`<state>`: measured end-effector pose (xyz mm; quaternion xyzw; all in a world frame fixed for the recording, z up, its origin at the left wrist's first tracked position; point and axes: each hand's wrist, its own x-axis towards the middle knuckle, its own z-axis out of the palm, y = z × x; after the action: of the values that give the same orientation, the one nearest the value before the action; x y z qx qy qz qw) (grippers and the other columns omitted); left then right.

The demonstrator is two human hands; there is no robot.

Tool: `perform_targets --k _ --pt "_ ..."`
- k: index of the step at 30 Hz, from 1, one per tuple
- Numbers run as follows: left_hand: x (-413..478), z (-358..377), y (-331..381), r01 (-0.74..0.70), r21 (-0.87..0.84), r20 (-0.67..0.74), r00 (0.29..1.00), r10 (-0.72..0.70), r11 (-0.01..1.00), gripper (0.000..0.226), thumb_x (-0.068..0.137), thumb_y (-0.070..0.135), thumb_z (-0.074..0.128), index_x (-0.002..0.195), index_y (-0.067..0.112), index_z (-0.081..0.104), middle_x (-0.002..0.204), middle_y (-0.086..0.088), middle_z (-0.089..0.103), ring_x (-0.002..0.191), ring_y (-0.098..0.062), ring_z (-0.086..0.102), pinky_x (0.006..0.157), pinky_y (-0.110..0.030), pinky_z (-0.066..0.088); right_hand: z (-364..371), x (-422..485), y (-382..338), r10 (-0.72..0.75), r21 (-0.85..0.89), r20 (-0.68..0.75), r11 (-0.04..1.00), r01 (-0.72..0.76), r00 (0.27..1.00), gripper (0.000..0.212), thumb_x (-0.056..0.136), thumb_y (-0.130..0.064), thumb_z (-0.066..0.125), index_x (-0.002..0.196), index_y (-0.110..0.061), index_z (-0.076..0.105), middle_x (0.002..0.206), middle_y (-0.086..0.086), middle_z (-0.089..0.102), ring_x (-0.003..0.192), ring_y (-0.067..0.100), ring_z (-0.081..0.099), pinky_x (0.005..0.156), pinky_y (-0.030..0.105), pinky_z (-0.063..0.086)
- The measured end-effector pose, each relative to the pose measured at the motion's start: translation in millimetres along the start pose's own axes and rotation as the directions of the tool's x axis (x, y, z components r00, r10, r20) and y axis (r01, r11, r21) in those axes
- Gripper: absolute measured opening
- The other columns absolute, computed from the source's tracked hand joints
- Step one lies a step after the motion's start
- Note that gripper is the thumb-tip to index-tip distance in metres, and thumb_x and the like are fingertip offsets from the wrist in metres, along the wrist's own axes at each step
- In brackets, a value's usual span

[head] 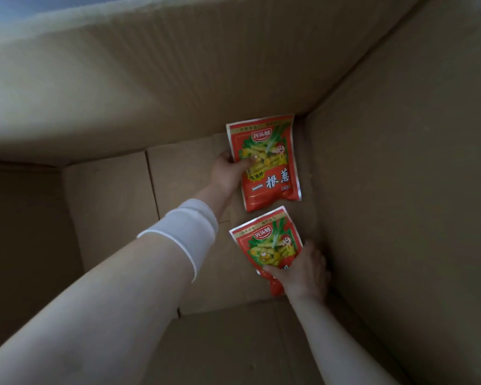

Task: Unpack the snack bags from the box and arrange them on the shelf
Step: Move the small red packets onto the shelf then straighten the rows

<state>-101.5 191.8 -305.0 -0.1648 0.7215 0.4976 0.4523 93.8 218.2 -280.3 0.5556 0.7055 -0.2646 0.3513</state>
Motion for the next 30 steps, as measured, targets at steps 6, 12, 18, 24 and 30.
perform_targets --k 6,12,18,24,30 --pt "-17 -22 -8 0.034 -0.200 -0.060 0.997 -0.047 0.979 0.022 0.091 0.009 0.056 0.113 0.005 0.053 0.095 -0.008 0.067 0.069 -0.016 0.068 0.063 -0.030 0.058 -10 5 8 -0.102 0.131 0.252 0.989 0.071 0.962 0.055 0.064 -0.041 0.082 0.109 -0.012 0.066 0.113 0.008 0.068 0.102 0.023 0.064 0.085 0.032 0.052" --pt "-63 -60 -5 0.132 -0.277 -0.066 0.985 -0.156 0.952 0.023 0.087 0.024 0.064 0.107 0.015 0.056 0.095 -0.004 0.068 0.083 -0.021 0.068 0.073 -0.039 0.055 -33 -19 9 -0.183 0.389 0.266 0.919 0.069 0.946 0.041 0.075 -0.022 0.077 0.111 -0.006 0.064 0.112 0.014 0.068 0.100 0.026 0.065 0.086 0.030 0.050" --pt "-141 -109 22 0.056 -0.336 -0.112 0.989 -0.099 0.940 0.036 0.084 0.022 0.068 0.117 0.016 0.053 0.108 -0.004 0.066 0.096 -0.022 0.066 0.084 -0.044 0.053 -74 -65 2 -0.241 0.573 0.158 0.812 0.110 0.957 0.037 0.082 -0.023 0.071 0.115 -0.011 0.059 0.118 0.011 0.064 0.106 0.028 0.062 0.093 0.037 0.048" --pt "-246 -144 54 -0.110 -0.275 -0.122 0.989 0.079 0.955 0.034 0.082 0.024 0.069 0.113 0.017 0.057 0.109 -0.003 0.068 0.097 -0.021 0.068 0.086 -0.044 0.054 -127 -154 2 -0.308 0.760 0.102 0.638 0.125 0.946 0.038 0.074 -0.018 0.078 0.107 -0.015 0.059 0.107 0.005 0.066 0.092 0.021 0.065 0.085 0.037 0.052" --pt "-335 -160 90 -0.276 -0.277 0.015 0.956 0.291 0.920 0.027 0.087 0.024 0.063 0.111 0.021 0.054 0.102 0.002 0.067 0.090 -0.016 0.068 0.076 -0.034 0.056 -153 -257 38 -0.306 0.856 -0.154 0.433 0.281 0.939 0.028 0.073 -0.018 0.078 0.094 -0.027 0.061 0.096 -0.001 0.069 0.084 0.013 0.066 0.071 0.027 0.053"
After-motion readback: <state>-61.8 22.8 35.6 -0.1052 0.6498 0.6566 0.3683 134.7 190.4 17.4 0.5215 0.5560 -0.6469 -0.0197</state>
